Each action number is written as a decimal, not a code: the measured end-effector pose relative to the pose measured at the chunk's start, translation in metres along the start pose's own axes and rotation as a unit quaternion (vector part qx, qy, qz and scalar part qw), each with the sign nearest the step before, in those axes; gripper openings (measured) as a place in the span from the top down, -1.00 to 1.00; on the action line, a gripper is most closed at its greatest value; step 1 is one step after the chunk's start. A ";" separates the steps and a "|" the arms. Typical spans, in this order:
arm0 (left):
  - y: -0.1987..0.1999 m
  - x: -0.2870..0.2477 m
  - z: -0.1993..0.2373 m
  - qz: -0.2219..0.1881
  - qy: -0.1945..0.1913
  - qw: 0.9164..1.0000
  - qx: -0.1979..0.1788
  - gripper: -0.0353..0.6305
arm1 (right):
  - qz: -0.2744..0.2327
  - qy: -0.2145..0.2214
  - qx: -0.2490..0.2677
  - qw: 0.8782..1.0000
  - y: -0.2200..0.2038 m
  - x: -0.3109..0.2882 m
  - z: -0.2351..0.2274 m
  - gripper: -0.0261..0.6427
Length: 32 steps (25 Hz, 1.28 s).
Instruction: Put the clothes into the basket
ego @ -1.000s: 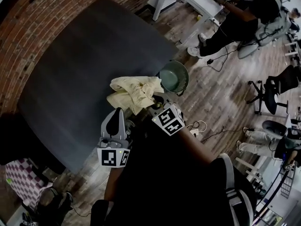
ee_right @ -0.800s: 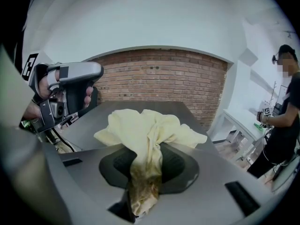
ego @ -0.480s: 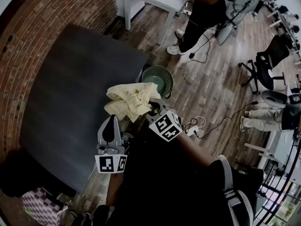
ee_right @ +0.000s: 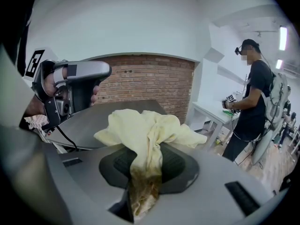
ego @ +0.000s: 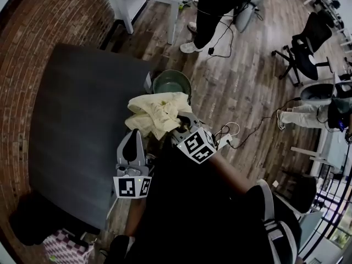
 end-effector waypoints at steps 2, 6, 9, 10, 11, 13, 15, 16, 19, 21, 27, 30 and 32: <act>0.000 -0.012 -0.010 0.003 -0.008 1.000 -0.002 0.88 | -0.001 -0.005 -0.006 1.000 -0.008 0.004 -0.011 0.61; -0.002 -0.030 -0.026 0.009 -0.017 1.000 -0.008 0.88 | -0.002 -0.012 -0.023 1.000 -0.023 0.010 -0.029 0.61; -0.004 -0.038 -0.037 0.017 -0.027 0.999 -0.011 0.88 | -0.001 -0.017 -0.040 0.999 -0.033 0.014 -0.039 0.61; -0.005 -0.042 -0.039 0.020 -0.029 0.999 -0.010 0.88 | 0.000 -0.019 -0.045 0.999 -0.036 0.014 -0.044 0.61; -0.006 -0.046 -0.040 0.024 -0.031 0.999 -0.010 0.88 | 0.000 -0.021 -0.049 0.999 -0.038 0.014 -0.048 0.61; -0.009 -0.054 -0.042 0.032 -0.037 0.999 -0.009 0.88 | 0.002 -0.026 -0.056 0.998 -0.042 0.014 -0.055 0.61; -0.012 -0.063 -0.040 0.040 -0.046 0.998 -0.007 0.88 | 0.005 -0.032 -0.064 0.997 -0.046 0.012 -0.060 0.61; -0.014 -0.069 -0.037 0.045 -0.051 0.998 -0.006 0.88 | 0.008 -0.036 -0.070 0.997 -0.047 0.010 -0.062 0.61; -0.017 -0.094 -0.024 0.058 -0.072 0.996 -0.005 0.88 | 0.018 -0.046 -0.085 0.995 -0.047 -0.002 -0.073 0.61; -0.014 -0.111 -0.018 0.065 -0.090 0.994 -0.015 0.88 | 0.025 -0.052 -0.094 0.994 -0.047 -0.009 -0.080 0.61; -0.003 -0.160 0.004 0.071 -0.138 0.987 -0.048 0.88 | 0.029 -0.080 -0.136 0.987 -0.038 -0.028 -0.101 0.61; -0.006 -0.179 0.017 0.080 -0.152 0.984 -0.049 0.88 | 0.040 -0.085 -0.148 0.984 -0.036 -0.041 -0.110 0.61; -0.005 -0.185 0.025 0.088 -0.159 0.982 -0.045 0.88 | 0.047 -0.083 -0.161 0.982 -0.034 -0.048 -0.111 0.61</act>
Point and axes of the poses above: the fingertips, and each gripper's own axes: x backward along the fingers, z to its left, y out of its top, the point moved 5 cm from there along x, backward along the fingers, and after that the axes turned 10 degrees about z, right-handed, at the moved point
